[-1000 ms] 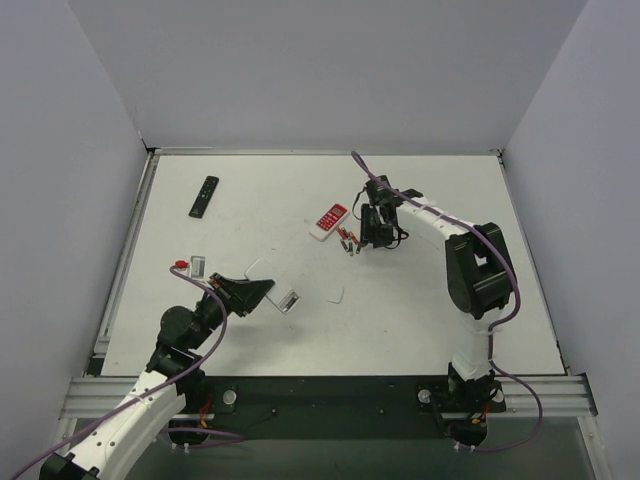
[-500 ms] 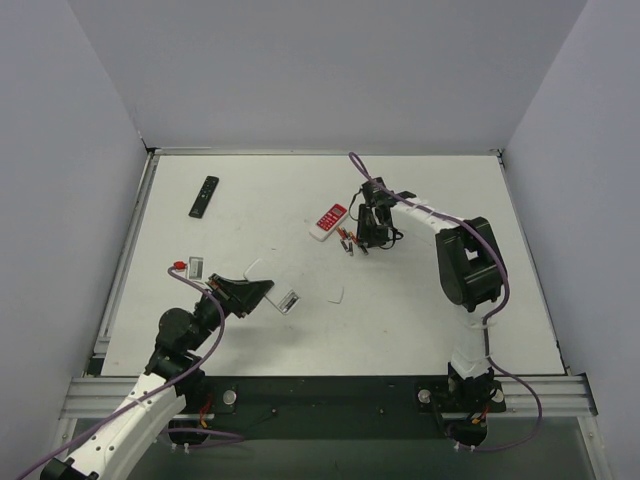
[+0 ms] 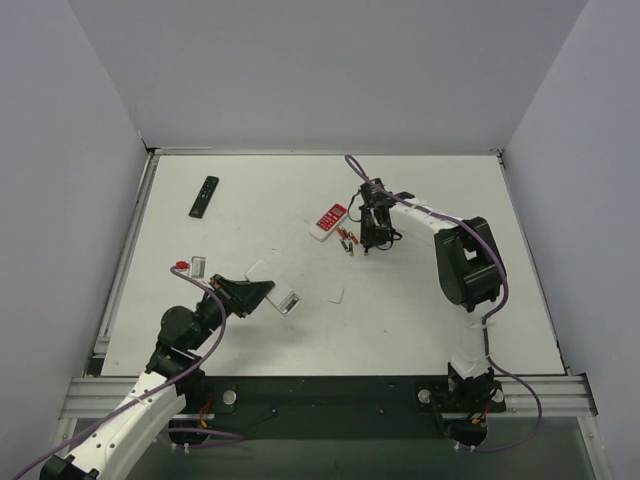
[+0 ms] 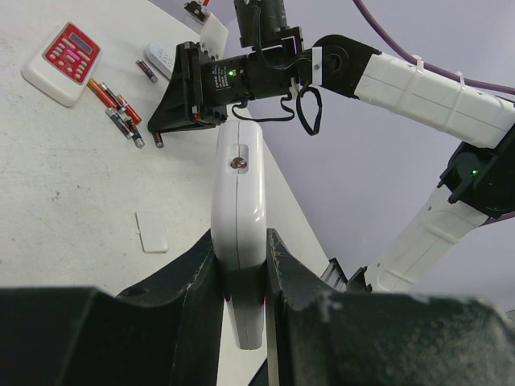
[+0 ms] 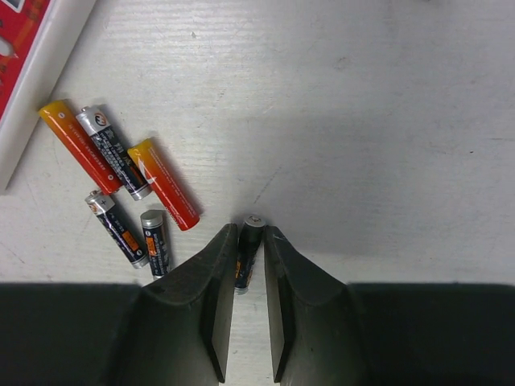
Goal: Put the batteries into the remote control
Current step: Pick up the battery from the center of the board, then load the battery into the remote control.
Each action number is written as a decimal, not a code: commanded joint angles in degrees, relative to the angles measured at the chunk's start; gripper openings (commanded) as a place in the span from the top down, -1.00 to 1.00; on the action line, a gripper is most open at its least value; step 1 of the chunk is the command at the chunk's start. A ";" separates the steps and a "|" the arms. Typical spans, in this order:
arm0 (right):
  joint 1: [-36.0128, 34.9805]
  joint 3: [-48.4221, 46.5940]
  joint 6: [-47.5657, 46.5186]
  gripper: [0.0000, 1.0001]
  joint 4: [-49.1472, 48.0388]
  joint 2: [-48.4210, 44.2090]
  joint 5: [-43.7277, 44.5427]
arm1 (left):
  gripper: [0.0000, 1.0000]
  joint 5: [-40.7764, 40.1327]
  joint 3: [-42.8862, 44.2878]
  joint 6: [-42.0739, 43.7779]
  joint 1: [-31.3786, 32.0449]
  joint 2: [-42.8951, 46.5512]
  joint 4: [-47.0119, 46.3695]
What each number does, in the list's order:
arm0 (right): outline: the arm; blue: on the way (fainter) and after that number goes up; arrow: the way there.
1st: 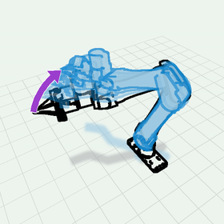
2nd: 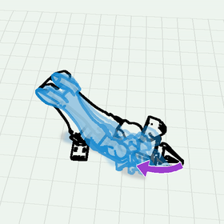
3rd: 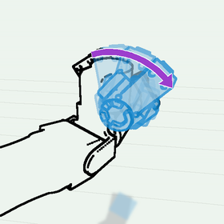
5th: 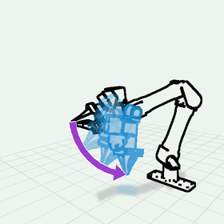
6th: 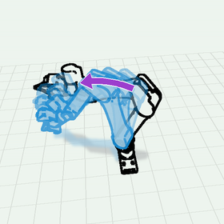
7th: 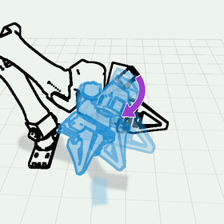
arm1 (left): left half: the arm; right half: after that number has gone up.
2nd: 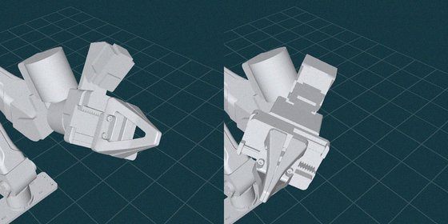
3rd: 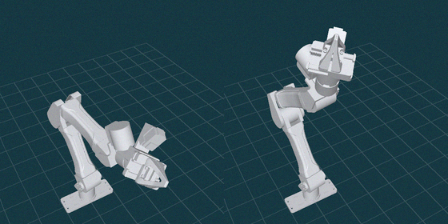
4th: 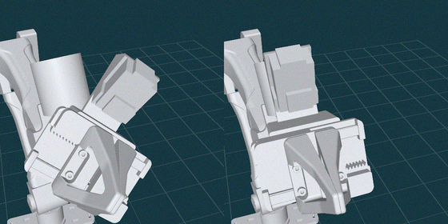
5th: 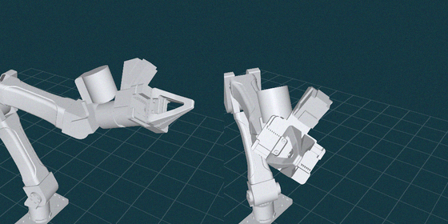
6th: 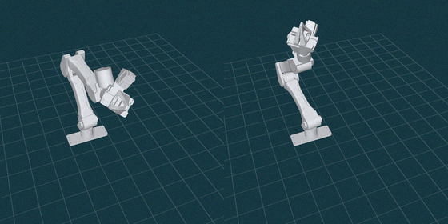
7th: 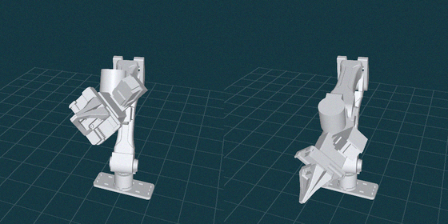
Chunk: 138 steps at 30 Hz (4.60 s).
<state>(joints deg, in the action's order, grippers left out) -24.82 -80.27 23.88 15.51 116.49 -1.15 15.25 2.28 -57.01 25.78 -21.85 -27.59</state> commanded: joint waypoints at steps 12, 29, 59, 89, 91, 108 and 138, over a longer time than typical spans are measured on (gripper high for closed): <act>-1.28 -5.07 -6.03 0.74 8.84 4.80 6.42 | 1.00 0.49 -5.36 -1.17 0.06 -2.06 -3.52; -6.55 15.66 -0.42 1.00 -11.10 -24.43 3.96 | 1.00 -1.18 -6.68 -6.18 0.15 -4.08 -8.87; -38.02 42.21 0.21 1.00 -66.83 -51.80 10.11 | 1.00 -9.27 -10.28 -20.24 0.24 3.74 -11.95; -47.43 39.49 -8.14 1.00 -78.43 -41.78 23.55 | 1.00 -11.29 -10.81 -24.98 0.24 4.62 -16.35; -47.87 39.23 -8.85 1.00 -79.05 -40.82 24.26 | 1.00 -11.55 -10.81 -25.34 0.24 4.97 -16.26; -51.29 38.26 -6.39 0.99 -76.42 -38.88 27.42 | 1.00 -14.81 -10.90 -28.50 0.32 6.55 -15.65; -53.40 38.61 -8.32 1.00 -76.59 -38.70 25.94 | 1.00 -18.23 -10.81 -31.67 0.32 8.93 -11.87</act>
<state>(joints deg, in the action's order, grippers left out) -77.25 -41.08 16.53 -61.08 76.84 27.83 0.23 1.72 -86.50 26.22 -13.87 -34.48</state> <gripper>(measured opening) 0.077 0.303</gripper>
